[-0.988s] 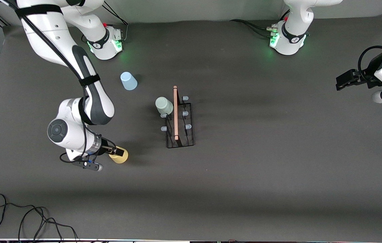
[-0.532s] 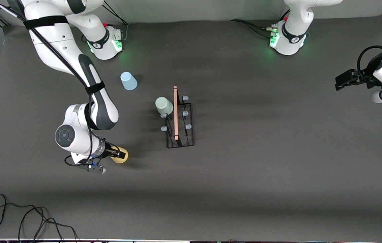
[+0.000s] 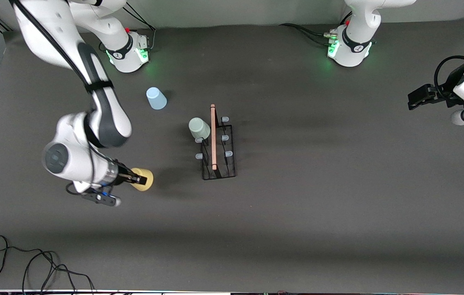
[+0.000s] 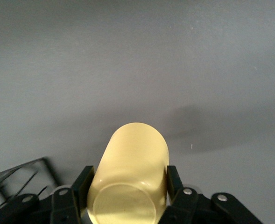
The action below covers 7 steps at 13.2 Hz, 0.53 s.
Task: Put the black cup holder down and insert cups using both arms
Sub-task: 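Place the yellow cup onto a rack peg and open the right gripper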
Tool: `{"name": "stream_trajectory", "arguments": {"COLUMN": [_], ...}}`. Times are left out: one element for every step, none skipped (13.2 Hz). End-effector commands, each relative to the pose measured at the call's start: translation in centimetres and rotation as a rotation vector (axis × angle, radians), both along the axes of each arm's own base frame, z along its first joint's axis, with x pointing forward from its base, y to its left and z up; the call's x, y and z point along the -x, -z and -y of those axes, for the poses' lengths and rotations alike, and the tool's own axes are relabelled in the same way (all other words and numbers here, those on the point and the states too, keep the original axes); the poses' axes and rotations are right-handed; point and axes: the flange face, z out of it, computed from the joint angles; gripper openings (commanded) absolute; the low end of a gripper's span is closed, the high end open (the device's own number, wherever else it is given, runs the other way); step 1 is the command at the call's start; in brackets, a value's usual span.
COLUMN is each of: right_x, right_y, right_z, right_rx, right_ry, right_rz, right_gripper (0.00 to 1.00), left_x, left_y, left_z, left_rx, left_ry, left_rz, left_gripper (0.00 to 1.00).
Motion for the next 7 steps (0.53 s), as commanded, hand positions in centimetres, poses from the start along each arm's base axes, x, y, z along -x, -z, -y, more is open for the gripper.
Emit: {"name": "stream_trajectory", "arguments": {"right_x": [3.4, 4.3, 5.1, 5.6, 5.8, 5.8, 5.8], "right_y": [-5.1, -6.0, -6.5, -6.9, -7.0, -6.9, -6.4], "right_z": [-5.9, -8.3, -10.8, -13.1, -14.5, -15.4, -16.0], "right_rx": [0.034, 0.034, 0.033, 0.031, 0.029, 0.019, 0.016], "right_ry": [0.087, 0.149, 0.201, 0.244, 0.287, 0.308, 0.323], "right_rz": [0.004, 0.006, 0.005, 0.01, 0.017, 0.032, 0.037], "right_gripper": [0.0, 0.0, 0.0, 0.0, 0.0, 0.0, 0.0], "left_x": [0.5, 0.5, 0.4, 0.4, 0.4, 0.3, 0.3], "left_y": [-0.4, -0.4, -0.4, -0.4, -0.4, -0.2, -0.2], "left_z": [0.0, 0.0, 0.0, -0.1, -0.1, 0.1, 0.1], "left_rx": [-0.015, -0.015, -0.014, -0.015, -0.014, -0.015, -0.013], "left_ry": [0.019, 0.019, 0.018, 0.017, 0.016, 0.019, 0.019], "left_rz": [0.016, 0.016, 0.018, 0.018, 0.019, 0.024, 0.025], "left_gripper": [1.0, 1.0, 1.0, 1.0, 1.0, 1.0, 1.0]}}
